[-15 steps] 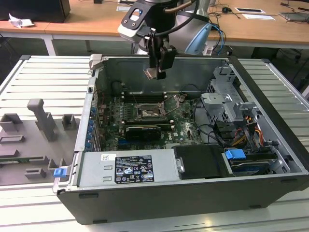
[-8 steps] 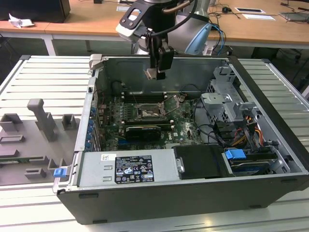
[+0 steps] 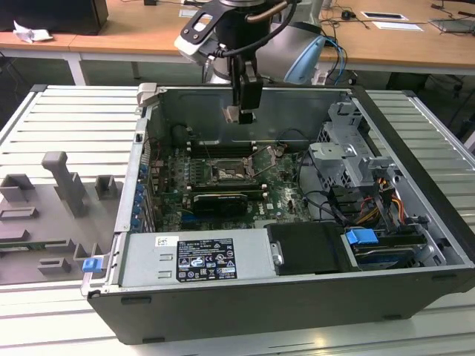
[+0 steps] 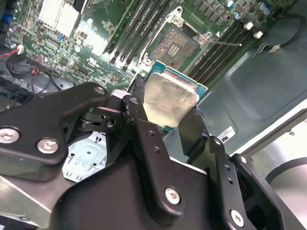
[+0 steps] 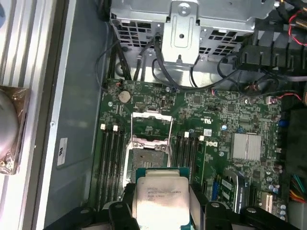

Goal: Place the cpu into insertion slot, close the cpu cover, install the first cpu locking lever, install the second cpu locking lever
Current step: 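Place the cpu into insertion slot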

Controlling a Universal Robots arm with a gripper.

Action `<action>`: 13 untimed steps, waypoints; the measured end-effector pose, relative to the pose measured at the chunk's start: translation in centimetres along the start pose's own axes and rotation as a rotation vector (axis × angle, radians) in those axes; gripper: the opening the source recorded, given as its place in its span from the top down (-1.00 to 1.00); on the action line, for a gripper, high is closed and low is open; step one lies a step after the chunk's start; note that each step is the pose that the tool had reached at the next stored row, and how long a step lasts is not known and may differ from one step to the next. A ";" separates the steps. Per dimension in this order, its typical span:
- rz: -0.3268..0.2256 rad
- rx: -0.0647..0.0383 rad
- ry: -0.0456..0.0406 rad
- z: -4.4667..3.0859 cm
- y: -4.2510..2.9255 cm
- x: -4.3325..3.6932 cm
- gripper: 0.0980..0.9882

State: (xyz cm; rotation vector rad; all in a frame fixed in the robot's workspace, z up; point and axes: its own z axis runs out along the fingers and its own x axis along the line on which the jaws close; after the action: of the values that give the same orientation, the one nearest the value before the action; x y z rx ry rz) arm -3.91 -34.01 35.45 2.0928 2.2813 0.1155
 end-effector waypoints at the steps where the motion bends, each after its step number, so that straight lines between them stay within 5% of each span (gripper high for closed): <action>1: 0.005 0.000 -0.0003 0.16 -0.01 0.00 0.03; 13: 0.015 -0.001 -0.0027 1.18 -0.10 -0.03 0.03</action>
State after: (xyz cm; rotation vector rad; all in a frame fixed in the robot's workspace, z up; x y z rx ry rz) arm -3.91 -34.02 34.27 2.1083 2.2638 0.1145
